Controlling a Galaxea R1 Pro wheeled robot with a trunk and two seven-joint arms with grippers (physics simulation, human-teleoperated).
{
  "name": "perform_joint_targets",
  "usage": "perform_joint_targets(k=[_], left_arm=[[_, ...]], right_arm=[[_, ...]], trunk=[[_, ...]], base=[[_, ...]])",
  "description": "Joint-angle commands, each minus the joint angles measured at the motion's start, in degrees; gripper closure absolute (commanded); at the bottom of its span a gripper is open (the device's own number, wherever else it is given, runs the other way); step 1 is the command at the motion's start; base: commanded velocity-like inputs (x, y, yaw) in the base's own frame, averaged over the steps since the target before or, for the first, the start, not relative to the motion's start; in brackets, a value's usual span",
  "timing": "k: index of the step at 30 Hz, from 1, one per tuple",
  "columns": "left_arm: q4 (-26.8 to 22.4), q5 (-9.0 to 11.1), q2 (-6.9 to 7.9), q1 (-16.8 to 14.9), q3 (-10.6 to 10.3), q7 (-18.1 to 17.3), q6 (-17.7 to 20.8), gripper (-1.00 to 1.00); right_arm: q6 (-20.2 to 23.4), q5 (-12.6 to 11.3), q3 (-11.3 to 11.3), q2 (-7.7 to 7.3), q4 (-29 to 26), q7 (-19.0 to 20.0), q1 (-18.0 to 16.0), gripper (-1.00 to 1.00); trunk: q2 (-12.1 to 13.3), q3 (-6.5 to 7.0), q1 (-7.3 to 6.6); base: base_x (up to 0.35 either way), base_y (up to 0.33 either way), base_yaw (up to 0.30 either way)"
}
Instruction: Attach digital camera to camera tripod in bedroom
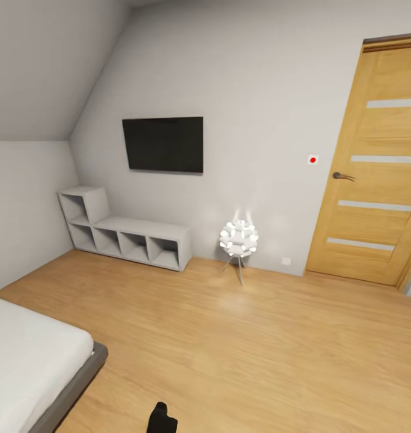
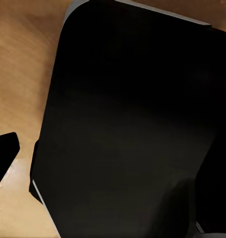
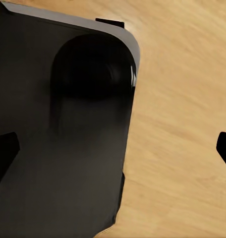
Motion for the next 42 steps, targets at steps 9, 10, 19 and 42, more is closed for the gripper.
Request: perform_joint_targets(k=[9, 10, 19, 42], left_arm=[[0.01, 0.3, -0.01, 0.05, 0.04, 0.01, -0.06, -1.0], [0.02, 0.33, -0.01, 0.04, 0.04, 0.02, -0.06, -1.0], [0.02, 0.4, 0.07, 0.03, 0.04, 0.02, -0.07, -1.0], [0.04, 0.45, 0.02, 0.03, 0.12, -0.06, 0.03, -1.0]], right_arm=[[-0.12, 0.47, -0.01, 0.01, -0.01, -0.09, 0.0, -1.0], [-0.12, 0.47, -0.01, 0.01, -0.01, -0.09, -0.02, -1.0], [-0.12, 0.47, -0.05, 0.0, -0.01, -0.11, 0.0, -1.0], [-0.18, 0.4, -0.18, -0.08, -0.03, -0.11, -0.02, -1.0]], trunk=[[-0.02, -0.04, 0.01], [-0.02, -0.04, 0.01], [-0.02, -0.04, 0.01], [-0.02, -0.04, 0.01]], base=[[0.106, 0.334, -0.233], [0.097, 0.32, -0.244], [0.035, 0.122, -0.245], [0.001, 0.003, -0.264]])
